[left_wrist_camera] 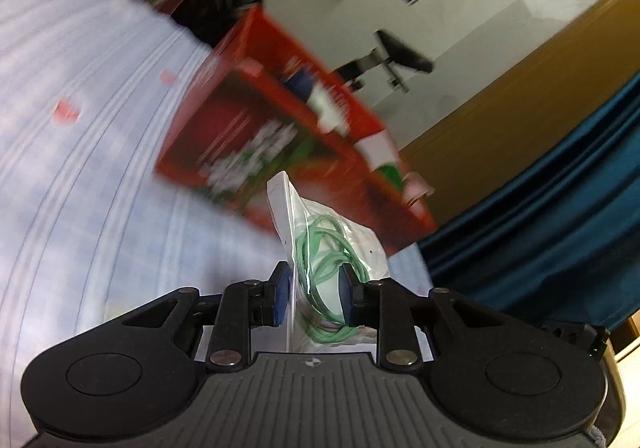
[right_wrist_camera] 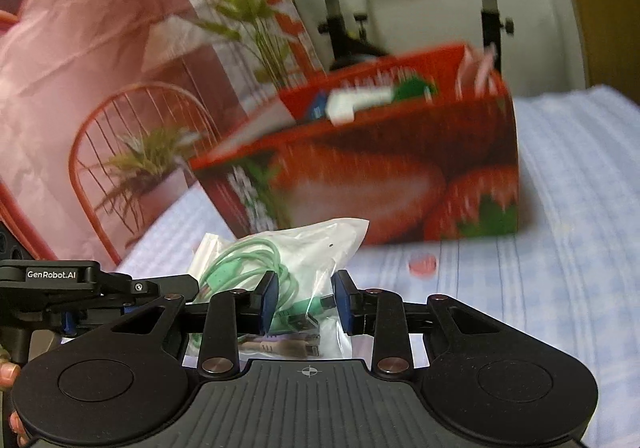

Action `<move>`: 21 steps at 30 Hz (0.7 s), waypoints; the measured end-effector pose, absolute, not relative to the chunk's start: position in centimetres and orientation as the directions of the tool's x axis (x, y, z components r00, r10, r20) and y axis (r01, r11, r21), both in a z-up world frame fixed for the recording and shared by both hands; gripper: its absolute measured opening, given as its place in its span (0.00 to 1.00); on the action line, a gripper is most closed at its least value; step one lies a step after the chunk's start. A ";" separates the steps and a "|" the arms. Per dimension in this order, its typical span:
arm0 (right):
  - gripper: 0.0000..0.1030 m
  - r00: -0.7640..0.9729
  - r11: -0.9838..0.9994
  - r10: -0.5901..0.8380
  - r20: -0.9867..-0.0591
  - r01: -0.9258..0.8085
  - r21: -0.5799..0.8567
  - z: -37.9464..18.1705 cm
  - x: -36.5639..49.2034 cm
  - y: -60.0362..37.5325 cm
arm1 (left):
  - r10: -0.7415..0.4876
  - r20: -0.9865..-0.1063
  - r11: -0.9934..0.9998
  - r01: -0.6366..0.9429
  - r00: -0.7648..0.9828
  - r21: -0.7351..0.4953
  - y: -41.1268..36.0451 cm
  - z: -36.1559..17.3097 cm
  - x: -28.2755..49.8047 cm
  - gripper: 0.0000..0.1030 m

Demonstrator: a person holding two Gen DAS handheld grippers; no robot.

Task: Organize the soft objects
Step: 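Lift the cable bag with both grippers and lower it into the box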

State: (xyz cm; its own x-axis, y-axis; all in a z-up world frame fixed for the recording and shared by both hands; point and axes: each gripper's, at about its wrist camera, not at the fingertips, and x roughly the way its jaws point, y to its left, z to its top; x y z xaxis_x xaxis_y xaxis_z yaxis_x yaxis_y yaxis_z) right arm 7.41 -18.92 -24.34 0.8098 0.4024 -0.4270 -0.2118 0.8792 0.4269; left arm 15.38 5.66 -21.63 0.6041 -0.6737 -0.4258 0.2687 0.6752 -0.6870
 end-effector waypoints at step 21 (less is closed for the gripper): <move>0.28 0.851 0.933 0.308 -0.425 -0.183 0.309 -17.3 22.8 -21.5 | -0.586 -0.476 0.794 0.348 0.656 -0.497 1.3 -16.0 28.0 0.26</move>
